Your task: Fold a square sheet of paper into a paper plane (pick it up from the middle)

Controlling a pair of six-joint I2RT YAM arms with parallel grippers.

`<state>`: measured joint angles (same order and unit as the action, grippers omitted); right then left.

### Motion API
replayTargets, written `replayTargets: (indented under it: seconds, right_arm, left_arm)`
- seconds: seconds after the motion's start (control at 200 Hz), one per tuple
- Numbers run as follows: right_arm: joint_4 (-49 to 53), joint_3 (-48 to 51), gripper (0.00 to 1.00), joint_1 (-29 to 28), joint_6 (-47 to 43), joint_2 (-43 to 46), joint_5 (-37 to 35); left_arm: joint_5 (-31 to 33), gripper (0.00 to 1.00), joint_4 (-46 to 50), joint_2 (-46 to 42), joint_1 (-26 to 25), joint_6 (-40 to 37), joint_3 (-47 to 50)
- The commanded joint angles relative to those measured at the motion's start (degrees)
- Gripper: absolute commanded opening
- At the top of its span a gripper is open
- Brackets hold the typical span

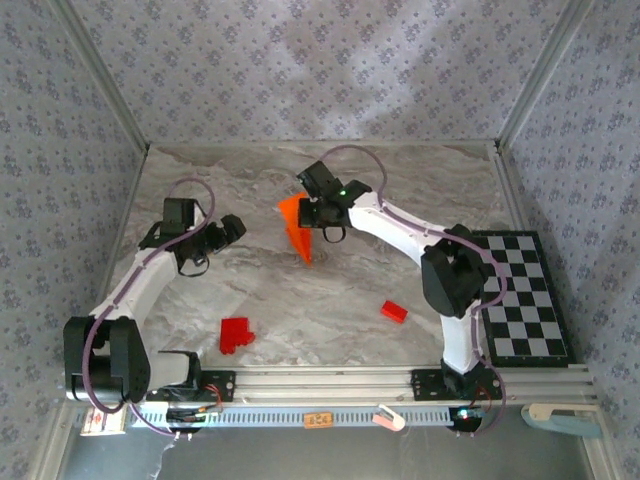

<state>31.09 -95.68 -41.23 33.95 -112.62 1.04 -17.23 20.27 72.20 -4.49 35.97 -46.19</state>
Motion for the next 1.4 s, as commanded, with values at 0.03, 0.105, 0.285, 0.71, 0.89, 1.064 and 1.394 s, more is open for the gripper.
replayTargets:
  seconds: [0.03, 0.105, 0.285, 0.71, 0.89, 1.064, 1.394]
  right_arm:
    - [-12.2, 0.5, 0.04, 2.1, -4.6, -2.0, 16.4]
    - [-15.9, 1.2, 0.04, 2.7, -3.3, -3.5, 19.6]
    - [-24.2, 5.4, 0.05, 4.2, 0.9, -7.0, 25.7]
    - [-37.7, 17.8, 0.06, 6.2, 10.3, -7.5, 27.0]
    - [-38.9, 20.6, 0.06, 6.8, 11.1, -6.5, 26.0]
    - [-39.3, 21.5, 0.07, 7.0, 11.1, -6.0, 25.9]
    - [-38.8, 21.6, 0.07, 7.3, 10.8, -6.1, 26.2]
  left_arm:
    - [-5.7, 1.0, -6.1, -0.1, 0.5, 4.3, 1.7]
    - [-6.4, 1.0, -7.8, -0.4, 0.5, 5.2, 2.5]
    - [-11.2, 0.96, -14.3, 1.1, 0.3, 8.6, 5.4]
    - [-15.2, 0.82, -23.1, 8.8, -7.6, 12.7, 5.4]
    - [-17.1, 0.77, -24.1, 14.8, -11.0, 12.3, 0.8]
    - [-17.4, 0.71, -23.9, 19.0, -12.9, 12.0, -2.8]
    - [-13.5, 0.7, -18.4, 23.2, -14.5, 10.2, -7.3]
